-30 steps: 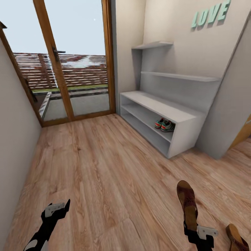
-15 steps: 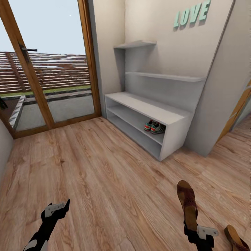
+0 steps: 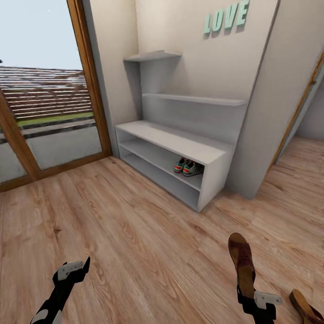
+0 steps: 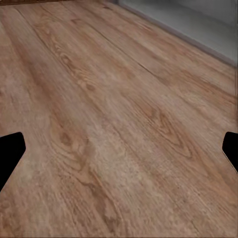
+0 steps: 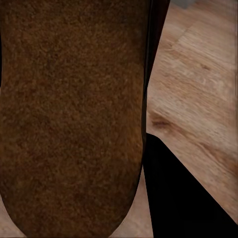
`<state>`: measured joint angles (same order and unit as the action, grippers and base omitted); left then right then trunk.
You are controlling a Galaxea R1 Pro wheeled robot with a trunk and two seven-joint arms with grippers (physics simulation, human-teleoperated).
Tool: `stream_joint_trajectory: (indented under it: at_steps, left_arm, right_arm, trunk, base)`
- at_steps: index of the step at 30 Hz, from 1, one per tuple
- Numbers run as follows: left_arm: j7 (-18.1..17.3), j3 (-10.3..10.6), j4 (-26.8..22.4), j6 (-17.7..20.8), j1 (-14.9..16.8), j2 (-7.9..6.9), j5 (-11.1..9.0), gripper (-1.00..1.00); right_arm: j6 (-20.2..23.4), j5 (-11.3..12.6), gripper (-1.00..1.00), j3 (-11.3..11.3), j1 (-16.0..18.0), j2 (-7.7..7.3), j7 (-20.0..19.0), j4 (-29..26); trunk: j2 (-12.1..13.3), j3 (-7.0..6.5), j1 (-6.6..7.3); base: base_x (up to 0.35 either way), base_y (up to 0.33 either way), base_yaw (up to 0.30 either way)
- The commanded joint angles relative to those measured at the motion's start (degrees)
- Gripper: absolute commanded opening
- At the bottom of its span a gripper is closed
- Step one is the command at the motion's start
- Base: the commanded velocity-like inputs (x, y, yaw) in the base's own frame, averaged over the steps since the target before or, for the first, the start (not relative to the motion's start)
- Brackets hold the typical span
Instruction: Pick up the two gym shoes and the two sandals from the corridor floor and place them onto the hallstand (shoe rack) in the corridor, making sure they are on the rack and not on the floor. Arrange them so the two gym shoes are next to each other and the two sandals are next to each other.
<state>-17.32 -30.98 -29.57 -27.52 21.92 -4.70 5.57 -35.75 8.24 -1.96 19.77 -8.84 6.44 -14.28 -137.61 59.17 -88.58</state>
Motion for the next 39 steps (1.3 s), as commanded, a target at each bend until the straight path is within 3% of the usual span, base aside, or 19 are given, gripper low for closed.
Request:
stream_joint_trajectory:
  at_steps: [1, 31, 39]
  left_arm:
    - [-0.35, -0.48, 0.04, -0.25, 0.06, 0.04, 0.58, 1.0]
    - [-0.35, -0.47, 0.08, -0.34, 0.06, 0.04, 0.58, 1.0]
    - [-0.38, -0.46, 0.04, -0.51, 0.06, 0.04, 0.58, 1.0]
  right_arm:
    - [-0.2, 0.6, -1.0, -0.24, 0.06, -0.02, -0.03, 0.04]
    - [-0.2, 0.58, -1.0, -0.24, 0.08, 0.0, -0.03, 0.04]
    - [-0.2, 0.56, -1.0, -0.24, 0.05, -0.01, -0.03, 0.04]
  trunk:
    - [-0.02, 0.05, -0.02]
    - [-0.02, 0.05, -0.02]
    - [-0.02, 0.05, -0.02]
  base:
    - [0.284, 0.231, -0.292]
    - [0.245, 0.236, -0.292]
    - [0.112, 0.1, -0.292]
